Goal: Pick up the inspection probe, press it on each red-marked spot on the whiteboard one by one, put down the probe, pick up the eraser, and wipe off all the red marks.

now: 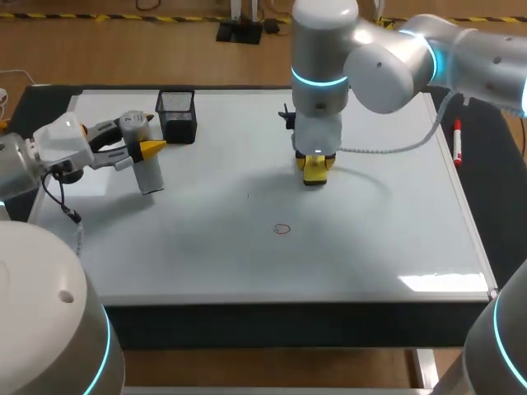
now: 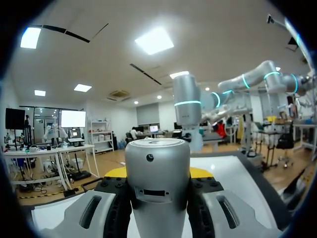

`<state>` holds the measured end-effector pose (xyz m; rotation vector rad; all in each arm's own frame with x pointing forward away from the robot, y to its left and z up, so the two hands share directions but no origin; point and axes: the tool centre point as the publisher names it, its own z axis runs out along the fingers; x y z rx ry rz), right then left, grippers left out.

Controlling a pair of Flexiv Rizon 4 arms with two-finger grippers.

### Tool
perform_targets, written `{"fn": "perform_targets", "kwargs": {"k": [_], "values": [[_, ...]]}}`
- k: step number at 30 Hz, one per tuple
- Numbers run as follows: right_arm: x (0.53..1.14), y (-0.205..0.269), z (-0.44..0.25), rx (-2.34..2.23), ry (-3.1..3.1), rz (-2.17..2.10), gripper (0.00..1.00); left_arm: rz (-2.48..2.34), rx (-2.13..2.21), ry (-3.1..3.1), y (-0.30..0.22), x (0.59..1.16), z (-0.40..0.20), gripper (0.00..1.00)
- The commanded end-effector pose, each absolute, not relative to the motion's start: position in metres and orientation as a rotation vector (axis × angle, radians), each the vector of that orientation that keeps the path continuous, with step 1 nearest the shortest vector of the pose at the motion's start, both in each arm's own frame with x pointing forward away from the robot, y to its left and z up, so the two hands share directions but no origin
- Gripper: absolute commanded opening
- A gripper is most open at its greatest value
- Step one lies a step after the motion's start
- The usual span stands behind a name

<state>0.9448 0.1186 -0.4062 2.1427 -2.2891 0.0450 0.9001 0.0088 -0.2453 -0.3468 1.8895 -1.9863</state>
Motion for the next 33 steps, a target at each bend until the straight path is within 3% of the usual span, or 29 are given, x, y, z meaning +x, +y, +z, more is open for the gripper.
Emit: {"fn": "perform_targets", "kwargs": {"k": [1,14,33], "values": [[0.939,0.127,-0.385,2.199,-2.277,0.056,0.0,-1.984,-0.349,1.893,0.009,0.9,-0.243,0.0],[0.935,0.185,-0.404,2.326,-2.166,-0.015,0.0,-1.984,-0.349,1.893,0.009,0.9,-0.243,0.0],[0.941,0.171,-0.422,2.263,-2.149,-0.037,0.0,-1.984,-0.349,1.893,0.009,0.9,-0.243,0.0]]}}
